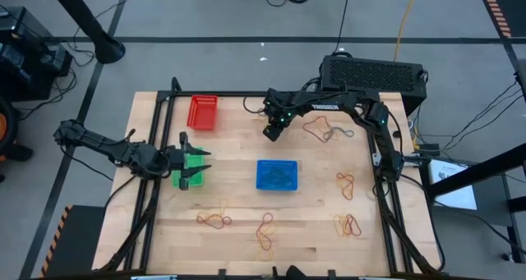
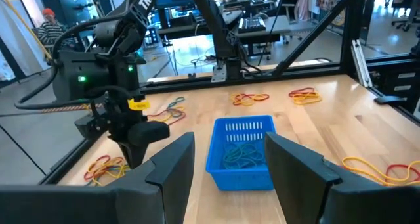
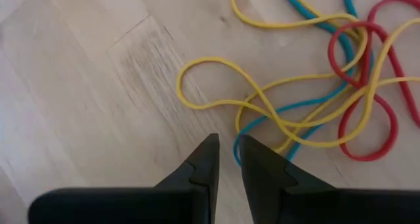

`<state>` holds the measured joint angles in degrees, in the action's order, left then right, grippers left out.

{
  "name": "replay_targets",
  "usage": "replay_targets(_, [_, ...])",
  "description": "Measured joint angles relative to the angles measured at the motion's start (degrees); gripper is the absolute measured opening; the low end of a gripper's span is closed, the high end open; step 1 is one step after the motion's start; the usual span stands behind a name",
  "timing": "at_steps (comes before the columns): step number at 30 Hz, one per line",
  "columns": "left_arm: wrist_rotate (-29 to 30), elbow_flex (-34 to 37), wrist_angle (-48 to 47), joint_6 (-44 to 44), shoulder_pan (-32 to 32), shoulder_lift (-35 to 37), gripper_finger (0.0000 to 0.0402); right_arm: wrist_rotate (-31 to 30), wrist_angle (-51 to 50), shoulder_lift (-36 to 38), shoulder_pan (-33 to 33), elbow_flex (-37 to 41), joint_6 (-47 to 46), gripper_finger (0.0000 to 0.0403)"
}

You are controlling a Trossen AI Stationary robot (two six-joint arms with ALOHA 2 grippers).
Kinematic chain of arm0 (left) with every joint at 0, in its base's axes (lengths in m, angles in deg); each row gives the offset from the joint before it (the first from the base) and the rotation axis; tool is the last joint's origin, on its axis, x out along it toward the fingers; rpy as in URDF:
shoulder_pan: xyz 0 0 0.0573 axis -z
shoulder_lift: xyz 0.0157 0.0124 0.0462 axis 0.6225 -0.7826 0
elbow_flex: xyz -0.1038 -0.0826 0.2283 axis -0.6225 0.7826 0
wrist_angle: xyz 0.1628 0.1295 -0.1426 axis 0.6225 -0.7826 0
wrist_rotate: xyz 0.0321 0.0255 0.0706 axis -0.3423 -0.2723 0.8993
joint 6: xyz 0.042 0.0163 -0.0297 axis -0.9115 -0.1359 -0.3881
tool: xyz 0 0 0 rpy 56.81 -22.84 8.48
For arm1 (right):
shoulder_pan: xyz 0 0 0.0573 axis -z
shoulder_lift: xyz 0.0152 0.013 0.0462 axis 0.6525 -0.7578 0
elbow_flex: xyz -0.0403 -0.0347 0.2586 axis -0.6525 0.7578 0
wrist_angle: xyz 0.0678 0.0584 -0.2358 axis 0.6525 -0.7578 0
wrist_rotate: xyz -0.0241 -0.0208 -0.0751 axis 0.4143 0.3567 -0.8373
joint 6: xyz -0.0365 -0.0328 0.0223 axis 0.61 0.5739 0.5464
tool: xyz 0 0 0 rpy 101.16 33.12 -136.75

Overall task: Sort rubber bands into baskets
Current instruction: Put the blue rubber band into the blue bin

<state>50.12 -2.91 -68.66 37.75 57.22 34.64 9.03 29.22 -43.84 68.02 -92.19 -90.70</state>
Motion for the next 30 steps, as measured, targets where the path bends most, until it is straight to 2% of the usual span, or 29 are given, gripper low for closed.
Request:
replay_targets(6, [-0.01, 0.0, -0.03, 0.0, 0.0, -0.01, 0.0191, -1.34, -1.45, 0.01, -0.38, 0.0, 0.7, 0.0054])
replay_targets(12, [0.01, 0.0, 0.03, -0.02, 0.0, -0.08, 0.0191, -2.6, -2.12, -3.01, -1.0, -0.37, 2.16, 0.0051])
replay_targets(17, [0.01, 0.0, 0.03, -0.02, 0.0, -0.08, 0.0191, -2.94, -2.2, -3.33, -1.38, -0.28, 4.98, 0.0008])
replay_targets(23, [0.02, 0.0, 0.03, -0.04, 0.0, -0.08, 0.0191, -5.89, -3.2, 0.7, -1.64, 0.0, 5.35, 0.0001])
replay_targets(30, [0.03, 0.0, 0.07, 0.03, 0.0, -0.08, 0.0191, -7.17, -1.58, 9.12, -1.83, -0.23, 4.21, 0.0001])
